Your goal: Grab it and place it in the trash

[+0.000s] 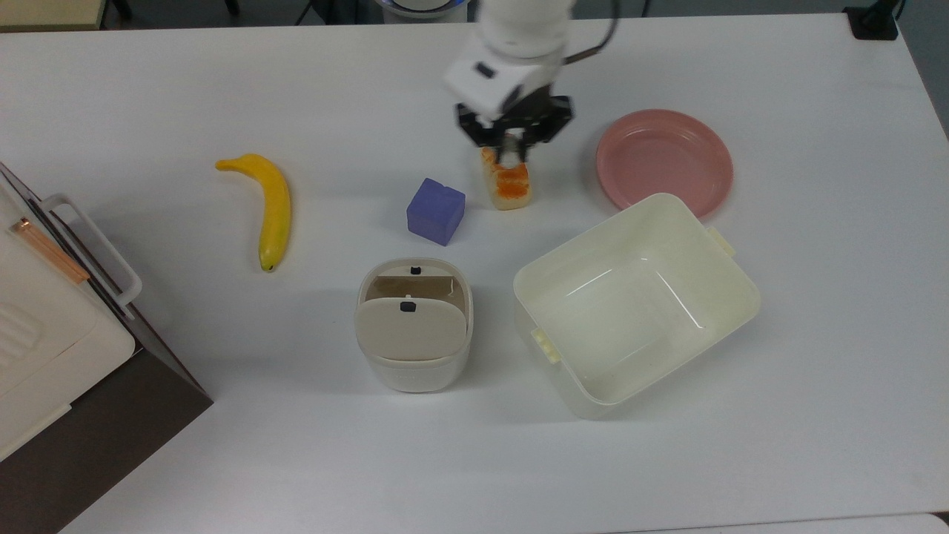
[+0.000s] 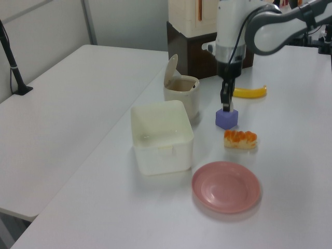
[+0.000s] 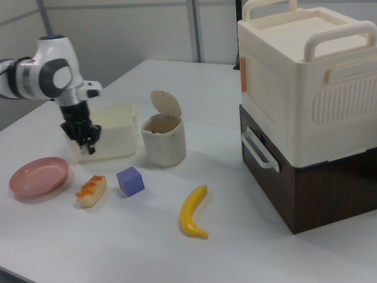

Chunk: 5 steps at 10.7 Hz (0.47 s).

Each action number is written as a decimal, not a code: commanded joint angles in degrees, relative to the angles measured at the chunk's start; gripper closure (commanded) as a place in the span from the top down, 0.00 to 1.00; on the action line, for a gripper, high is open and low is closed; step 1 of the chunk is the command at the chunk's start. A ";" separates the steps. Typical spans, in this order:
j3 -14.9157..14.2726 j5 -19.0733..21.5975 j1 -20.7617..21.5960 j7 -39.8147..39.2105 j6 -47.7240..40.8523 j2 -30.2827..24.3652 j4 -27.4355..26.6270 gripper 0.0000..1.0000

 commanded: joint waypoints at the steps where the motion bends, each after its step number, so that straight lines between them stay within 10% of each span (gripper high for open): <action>1: 0.60 0.71 2.36 5.05 -0.75 1.30 3.39 0.10; 5: -2.73 -1.21 -1.32 2.78 8.76 2.70 9.72 0.15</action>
